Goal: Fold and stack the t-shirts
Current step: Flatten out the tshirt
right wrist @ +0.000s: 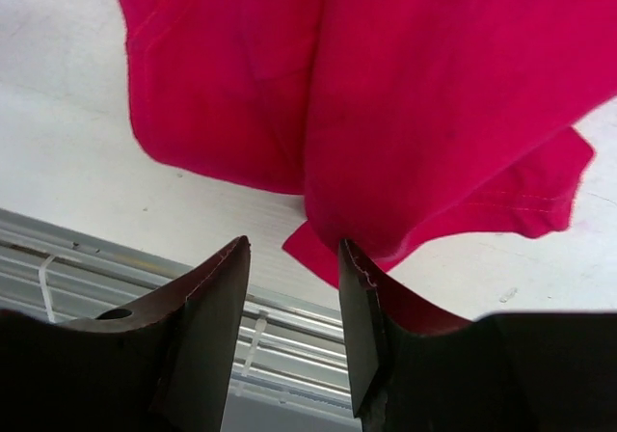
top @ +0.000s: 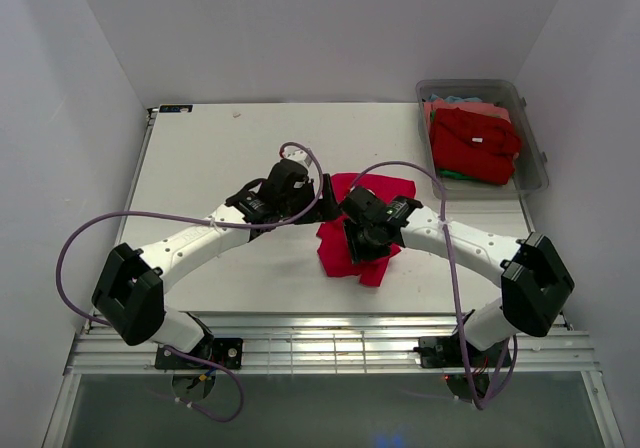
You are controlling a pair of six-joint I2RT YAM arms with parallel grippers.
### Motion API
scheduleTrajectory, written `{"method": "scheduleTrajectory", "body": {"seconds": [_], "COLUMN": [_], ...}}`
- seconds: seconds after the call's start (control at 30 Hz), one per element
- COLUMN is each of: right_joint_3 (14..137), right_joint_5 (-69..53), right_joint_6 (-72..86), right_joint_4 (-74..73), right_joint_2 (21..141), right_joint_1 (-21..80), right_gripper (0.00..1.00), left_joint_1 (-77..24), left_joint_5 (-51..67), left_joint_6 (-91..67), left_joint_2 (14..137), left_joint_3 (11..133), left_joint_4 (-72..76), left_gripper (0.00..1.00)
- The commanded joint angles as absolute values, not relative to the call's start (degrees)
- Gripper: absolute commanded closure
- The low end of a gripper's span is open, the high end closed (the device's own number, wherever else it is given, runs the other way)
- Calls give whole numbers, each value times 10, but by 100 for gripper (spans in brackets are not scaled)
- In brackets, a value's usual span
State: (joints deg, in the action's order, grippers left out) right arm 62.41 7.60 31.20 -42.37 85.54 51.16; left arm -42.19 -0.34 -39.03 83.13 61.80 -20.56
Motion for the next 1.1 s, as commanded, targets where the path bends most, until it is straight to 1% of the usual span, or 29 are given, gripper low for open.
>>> {"method": "scheduleTrajectory", "body": {"seconds": [0.0,0.1,0.17,0.2,0.27,0.3,0.5,0.6,0.8,0.83,0.9,1.07], "right_joint_3": [654,676,679,676,667,662,601,574,537,532,517,501], "right_joint_5": [134,169,204,215,234,238,258,258,246,241,236,227], "right_joint_6": [337,353,381,393,416,424,493,510,528,532,534,541], "right_joint_4": [-443,-482,-518,-530,-552,-558,-593,-596,-603,-595,-584,-568], "right_joint_2": [850,822,802,781,760,739,648,614,588,584,571,552], "right_joint_1": [512,516,515,515,515,516,515,515,515,515,515,516], "right_gripper": [52,52,52,52,52,51,51,51,51,51,51,51], "left_joint_1": [-425,-449,-473,-498,-523,-545,-593,-606,-612,-612,-613,-613], "left_joint_5": [28,73,79,79,69,49,16,-16,-81,-90,-114,-128], "left_joint_6": [-387,-361,-339,-320,-303,-296,-266,-263,-273,-275,-281,-296], "left_joint_2": [802,816,842,876,910,924,990,1012,1014,1014,1018,1020], "left_joint_3": [616,621,659,676,724,736,782,792,790,791,792,788], "left_joint_4": [-184,-141,-140,-149,-168,-184,-218,-246,-293,-299,-317,-328], "left_gripper": [2,3,2,2,2,2,3,5,11,14,17,19]}}
